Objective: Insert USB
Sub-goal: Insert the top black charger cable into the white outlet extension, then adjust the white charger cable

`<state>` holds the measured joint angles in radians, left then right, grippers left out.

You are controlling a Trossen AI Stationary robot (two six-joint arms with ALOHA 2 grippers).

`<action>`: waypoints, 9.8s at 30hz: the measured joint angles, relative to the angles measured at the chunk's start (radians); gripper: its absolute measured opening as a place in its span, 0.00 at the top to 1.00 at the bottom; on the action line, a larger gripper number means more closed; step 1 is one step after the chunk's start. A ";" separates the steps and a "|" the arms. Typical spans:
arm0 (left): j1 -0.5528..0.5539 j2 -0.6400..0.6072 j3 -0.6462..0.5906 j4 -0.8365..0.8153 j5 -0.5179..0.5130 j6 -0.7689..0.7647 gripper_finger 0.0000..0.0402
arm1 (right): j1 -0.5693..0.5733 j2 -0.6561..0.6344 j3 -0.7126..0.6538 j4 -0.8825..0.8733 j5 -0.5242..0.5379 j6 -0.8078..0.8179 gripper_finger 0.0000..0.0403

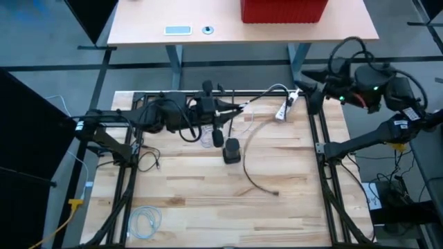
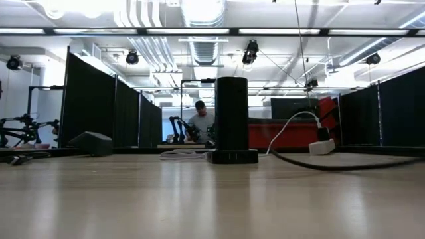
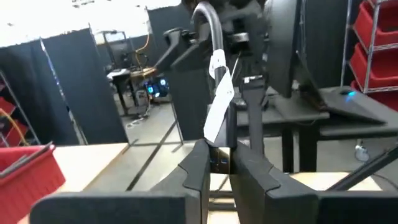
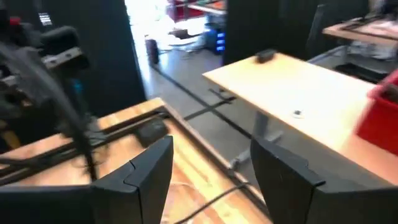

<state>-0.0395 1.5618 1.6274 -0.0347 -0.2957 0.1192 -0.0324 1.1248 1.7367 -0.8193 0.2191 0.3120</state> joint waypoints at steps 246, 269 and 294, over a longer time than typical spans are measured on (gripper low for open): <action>-0.449 -0.380 -0.109 -0.540 -0.350 -0.418 0.84 | -0.397 0.523 -0.682 0.359 -0.420 -0.195 0.94; -0.450 -0.451 -0.110 -0.698 -0.428 -0.432 0.84 | -0.390 0.645 -0.623 0.244 -0.394 -0.270 1.00; -0.450 -0.440 -0.113 -0.696 -0.483 -0.466 0.84 | -0.380 0.648 -0.641 0.154 -0.383 -0.325 1.00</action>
<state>-0.4892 1.1219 1.5139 -0.7308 -0.7784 -0.3466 -0.4123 1.7728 1.0959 -0.6656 -0.1641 -0.0134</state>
